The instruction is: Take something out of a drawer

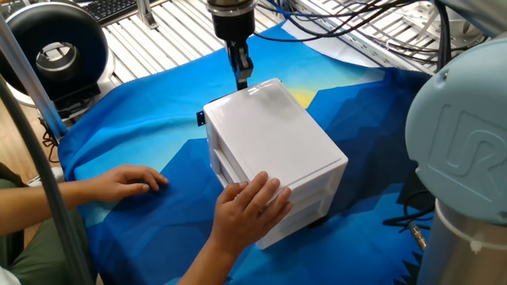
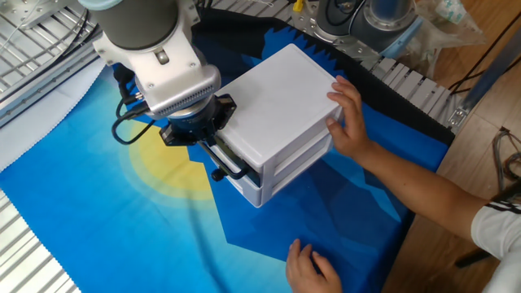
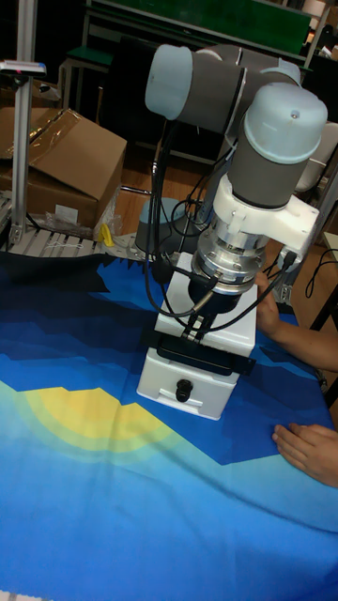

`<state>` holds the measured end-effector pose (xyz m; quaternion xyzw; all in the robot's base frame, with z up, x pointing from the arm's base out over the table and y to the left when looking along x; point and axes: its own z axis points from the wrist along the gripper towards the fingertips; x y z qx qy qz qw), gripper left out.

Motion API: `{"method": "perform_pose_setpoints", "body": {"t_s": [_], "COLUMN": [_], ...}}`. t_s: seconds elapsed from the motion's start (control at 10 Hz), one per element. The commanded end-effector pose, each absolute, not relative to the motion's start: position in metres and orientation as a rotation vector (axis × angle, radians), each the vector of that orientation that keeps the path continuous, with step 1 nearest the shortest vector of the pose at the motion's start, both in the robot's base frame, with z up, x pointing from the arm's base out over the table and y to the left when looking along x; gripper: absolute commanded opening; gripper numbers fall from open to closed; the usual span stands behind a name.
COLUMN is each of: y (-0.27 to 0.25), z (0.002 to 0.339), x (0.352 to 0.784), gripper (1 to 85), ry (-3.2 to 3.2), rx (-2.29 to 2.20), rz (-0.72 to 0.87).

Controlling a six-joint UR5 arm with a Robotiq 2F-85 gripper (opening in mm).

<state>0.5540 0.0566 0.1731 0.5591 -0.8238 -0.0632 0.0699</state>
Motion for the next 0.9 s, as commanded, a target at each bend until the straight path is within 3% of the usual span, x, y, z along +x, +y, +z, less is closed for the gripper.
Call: {"method": "perform_pose_setpoints", "body": {"t_s": [0.0, 0.8], "y": [0.059, 0.060], "z": [0.173, 0.160], "x": [0.552, 0.552], "gripper": [1.0, 1.0], "ry": [-2.434, -2.402], "rx": [1.750, 1.798], "rz": [-0.224, -0.246]}}
